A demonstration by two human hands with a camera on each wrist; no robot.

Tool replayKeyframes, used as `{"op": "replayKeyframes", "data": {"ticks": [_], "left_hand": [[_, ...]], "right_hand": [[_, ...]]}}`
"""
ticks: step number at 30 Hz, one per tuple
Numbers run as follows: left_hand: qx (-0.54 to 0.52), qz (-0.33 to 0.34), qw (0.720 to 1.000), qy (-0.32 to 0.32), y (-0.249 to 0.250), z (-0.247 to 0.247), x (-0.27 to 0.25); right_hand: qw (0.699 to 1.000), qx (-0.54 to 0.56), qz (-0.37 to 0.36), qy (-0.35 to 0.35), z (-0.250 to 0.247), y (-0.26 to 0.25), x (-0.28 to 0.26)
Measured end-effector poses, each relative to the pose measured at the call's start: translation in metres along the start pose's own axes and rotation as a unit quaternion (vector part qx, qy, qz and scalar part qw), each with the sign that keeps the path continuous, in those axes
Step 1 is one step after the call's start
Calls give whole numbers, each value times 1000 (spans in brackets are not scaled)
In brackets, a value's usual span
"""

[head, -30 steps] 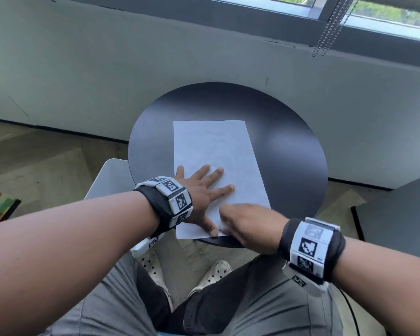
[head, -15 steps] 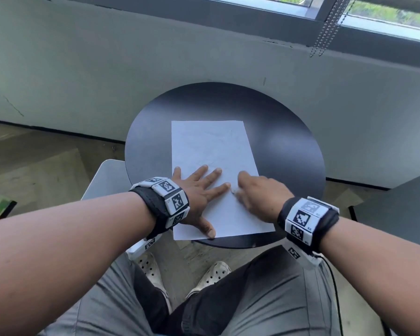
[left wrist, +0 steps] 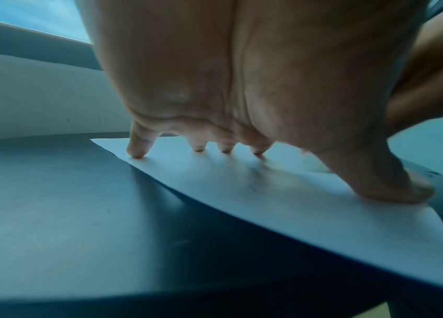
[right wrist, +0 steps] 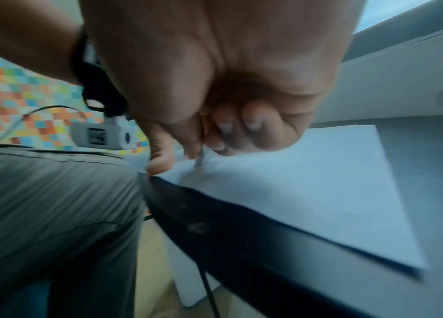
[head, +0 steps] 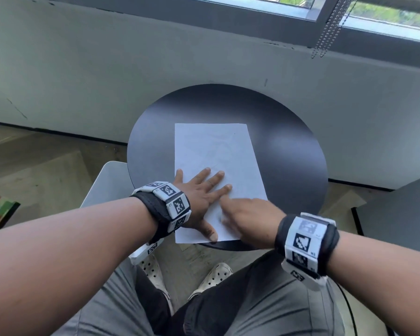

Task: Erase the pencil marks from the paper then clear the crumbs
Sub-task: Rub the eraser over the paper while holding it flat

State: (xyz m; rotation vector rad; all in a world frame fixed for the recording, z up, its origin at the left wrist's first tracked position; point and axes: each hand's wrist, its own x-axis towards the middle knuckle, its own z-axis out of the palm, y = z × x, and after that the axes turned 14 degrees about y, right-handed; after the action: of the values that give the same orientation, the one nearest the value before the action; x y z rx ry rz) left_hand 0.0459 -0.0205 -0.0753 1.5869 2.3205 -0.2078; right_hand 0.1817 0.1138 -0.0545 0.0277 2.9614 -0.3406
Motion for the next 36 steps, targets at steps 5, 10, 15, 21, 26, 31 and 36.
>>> {"op": "replayKeyframes", "data": {"ticks": [5, 10, 15, 21, 26, 31, 36], "left_hand": [[3, 3, 1000, -1, 1, -1, 0], [0, 0, 1000, -5, 1, -1, -1], [5, 1, 1000, -3, 2, -2, 0], [16, -13, 1000, -10, 9, -8, -1], [23, -22, 999, -14, 12, -12, 2], [34, -28, 999, -23, 16, -14, 4], [35, -29, 998, -34, 18, -16, 7]], "right_hand": [[996, -45, 75, 20, -11, 21, 17], [999, 5, 27, 18, -1, -6, -2], [994, -46, 99, 29, -8, 20, 12], [999, 8, -1, -37, -4, 1, -16], [985, -24, 168, 31, -19, 42, 5], [999, -26, 8, 17, -11, 9, -21], [987, 12, 157, 0, -22, 43, -3]]}}
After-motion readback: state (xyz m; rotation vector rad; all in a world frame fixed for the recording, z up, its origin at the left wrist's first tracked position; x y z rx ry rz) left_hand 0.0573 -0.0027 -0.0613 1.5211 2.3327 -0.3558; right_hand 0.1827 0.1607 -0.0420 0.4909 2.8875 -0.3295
